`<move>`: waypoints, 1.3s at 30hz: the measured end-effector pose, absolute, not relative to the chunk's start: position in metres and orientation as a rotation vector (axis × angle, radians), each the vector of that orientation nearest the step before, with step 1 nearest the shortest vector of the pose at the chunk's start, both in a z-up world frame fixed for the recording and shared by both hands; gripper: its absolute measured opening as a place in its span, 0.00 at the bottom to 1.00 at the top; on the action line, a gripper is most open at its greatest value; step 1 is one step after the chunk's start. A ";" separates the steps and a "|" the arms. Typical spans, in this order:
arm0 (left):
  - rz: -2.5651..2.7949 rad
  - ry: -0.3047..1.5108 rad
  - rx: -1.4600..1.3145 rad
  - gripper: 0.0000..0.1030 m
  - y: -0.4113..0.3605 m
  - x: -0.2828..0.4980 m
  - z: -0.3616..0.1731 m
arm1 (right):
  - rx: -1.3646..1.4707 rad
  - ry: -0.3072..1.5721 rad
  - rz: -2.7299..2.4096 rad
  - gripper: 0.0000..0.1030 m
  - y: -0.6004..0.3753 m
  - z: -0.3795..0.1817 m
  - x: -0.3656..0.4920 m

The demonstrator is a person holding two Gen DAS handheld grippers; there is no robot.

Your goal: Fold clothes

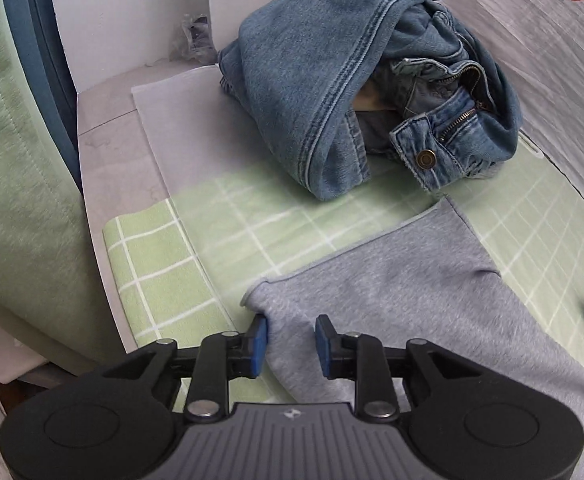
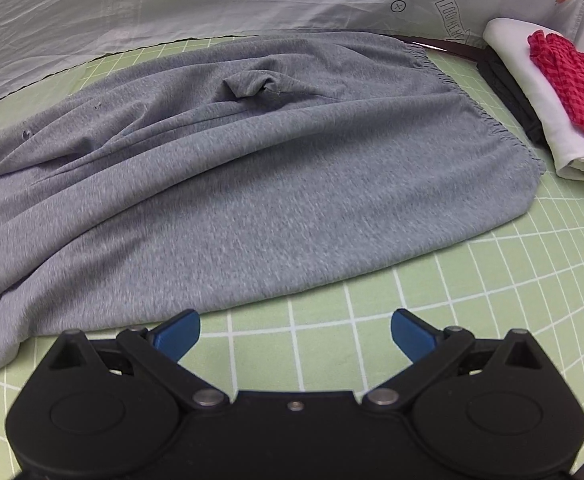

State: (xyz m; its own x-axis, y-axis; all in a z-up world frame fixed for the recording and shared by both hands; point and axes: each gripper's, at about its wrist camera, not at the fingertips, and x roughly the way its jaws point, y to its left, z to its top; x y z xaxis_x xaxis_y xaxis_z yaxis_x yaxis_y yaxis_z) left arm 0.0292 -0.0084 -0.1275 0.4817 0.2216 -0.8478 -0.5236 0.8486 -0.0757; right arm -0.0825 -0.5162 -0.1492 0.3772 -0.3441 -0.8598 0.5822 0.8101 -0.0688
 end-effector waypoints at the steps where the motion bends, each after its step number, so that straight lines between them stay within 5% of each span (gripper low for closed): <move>1: 0.453 0.964 -0.346 0.39 -0.014 0.027 -0.127 | 0.277 1.017 -0.609 1.00 -0.521 -0.148 -0.083; 7: 0.356 0.952 -0.295 0.55 -0.053 0.027 -0.120 | 0.419 0.963 -0.693 1.00 -0.566 -0.147 -0.098; 13: 0.300 1.003 -0.362 0.55 -0.079 0.025 -0.127 | 0.575 0.885 -0.796 0.97 -0.617 -0.150 -0.124; 19: 0.300 1.030 -0.348 0.55 -0.098 0.019 -0.133 | 0.672 0.799 -0.834 0.77 -0.665 -0.155 -0.141; 33: 0.342 1.053 -0.313 0.55 -0.128 0.012 -0.133 | 0.691 0.721 -0.923 0.52 -0.753 -0.172 -0.145; 39: 0.311 1.047 -0.279 0.55 -0.144 0.018 -0.131 | 0.641 0.730 -0.868 0.22 -0.753 -0.173 -0.145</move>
